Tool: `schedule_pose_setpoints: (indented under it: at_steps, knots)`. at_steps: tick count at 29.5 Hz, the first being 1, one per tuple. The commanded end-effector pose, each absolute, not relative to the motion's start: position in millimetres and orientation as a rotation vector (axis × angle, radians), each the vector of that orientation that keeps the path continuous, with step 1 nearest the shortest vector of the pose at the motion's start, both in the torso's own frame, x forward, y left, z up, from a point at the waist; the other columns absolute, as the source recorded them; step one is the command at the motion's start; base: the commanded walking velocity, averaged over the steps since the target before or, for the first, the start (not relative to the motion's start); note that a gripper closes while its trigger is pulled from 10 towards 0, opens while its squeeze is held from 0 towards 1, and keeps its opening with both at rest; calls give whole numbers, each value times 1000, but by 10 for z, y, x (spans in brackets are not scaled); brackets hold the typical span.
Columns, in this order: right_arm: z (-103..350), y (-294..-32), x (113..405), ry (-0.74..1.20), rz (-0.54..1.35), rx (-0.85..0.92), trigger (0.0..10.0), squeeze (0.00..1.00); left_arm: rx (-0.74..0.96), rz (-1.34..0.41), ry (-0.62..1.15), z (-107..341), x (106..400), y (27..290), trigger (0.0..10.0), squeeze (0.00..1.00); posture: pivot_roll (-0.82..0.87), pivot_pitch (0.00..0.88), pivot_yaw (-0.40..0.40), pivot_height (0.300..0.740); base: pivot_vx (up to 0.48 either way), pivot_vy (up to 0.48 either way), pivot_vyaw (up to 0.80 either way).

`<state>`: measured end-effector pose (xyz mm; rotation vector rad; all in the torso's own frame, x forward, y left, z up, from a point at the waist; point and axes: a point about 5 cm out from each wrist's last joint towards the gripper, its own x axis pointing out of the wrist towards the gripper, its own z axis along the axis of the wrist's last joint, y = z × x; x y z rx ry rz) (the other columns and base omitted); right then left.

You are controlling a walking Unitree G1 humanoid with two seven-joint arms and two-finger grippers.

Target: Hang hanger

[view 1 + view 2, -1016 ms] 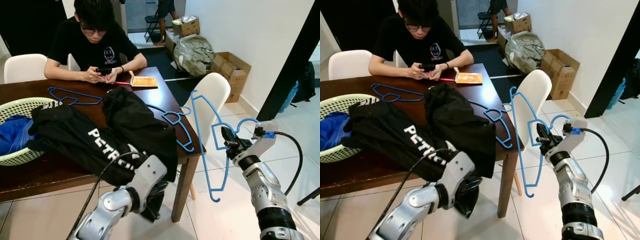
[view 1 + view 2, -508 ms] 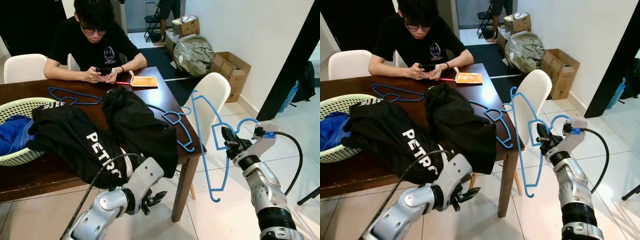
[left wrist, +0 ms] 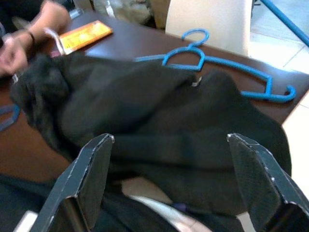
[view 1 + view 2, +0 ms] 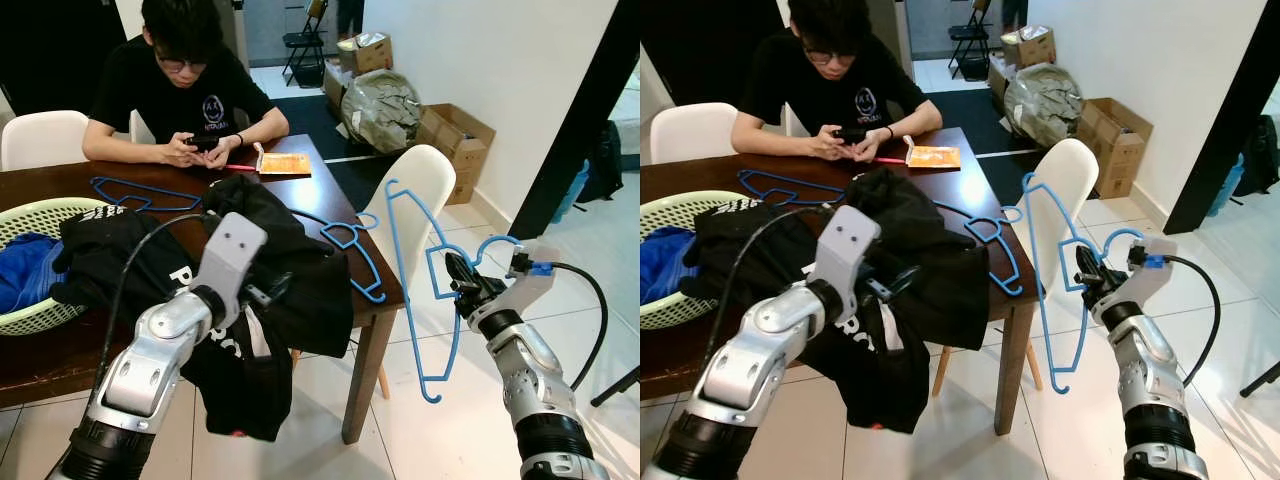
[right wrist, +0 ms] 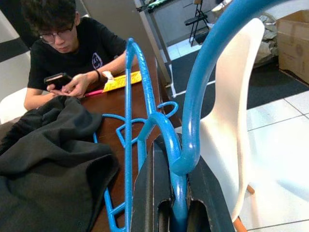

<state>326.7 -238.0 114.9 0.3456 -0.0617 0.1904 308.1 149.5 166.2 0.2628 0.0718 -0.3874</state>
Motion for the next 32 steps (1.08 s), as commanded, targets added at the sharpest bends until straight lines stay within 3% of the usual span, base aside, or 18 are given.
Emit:
schedule_pose_setpoints:
  at_steps: [1,2,5,8,12,20,27,32]
  knots:
    - [1144,-2360,3279,-59,193,340,10000,0,252,-297,102,1622,3114,1641,10000,0,23,0,7,740,0,0,0]
    - [1142,-2360,3278,-57,193,341,10000,0,190,-211,120,1595,3130,1745,10000,0,23,0,7,740,0,0,0]
    - [1142,-2360,3278,-57,193,341,10000,0,190,-211,120,1595,3130,1745,10000,0,23,0,7,740,0,0,0]
    - [1133,-2358,3278,-51,197,340,10000,0,144,-79,193,1469,3071,1858,10000,0,28,0,2,740,0,0,0]
    - [1126,-2354,3278,-47,200,339,10000,0,150,-8,230,1405,3025,1916,10000,0,29,0,3,740,0,0,0]
    - [1113,-2329,3274,-42,207,344,10000,0,245,276,289,1278,2904,2331,10000,0,32,0,9,740,0,0,0]
    - [1113,-2327,3269,-44,206,346,10000,0,225,345,300,1246,2891,2462,10000,0,32,0,12,740,0,0,0]
    - [1114,-2337,3265,-44,205,348,10000,0,47,321,259,1196,2932,2407,10000,0,31,0,4,740,0,0,0]
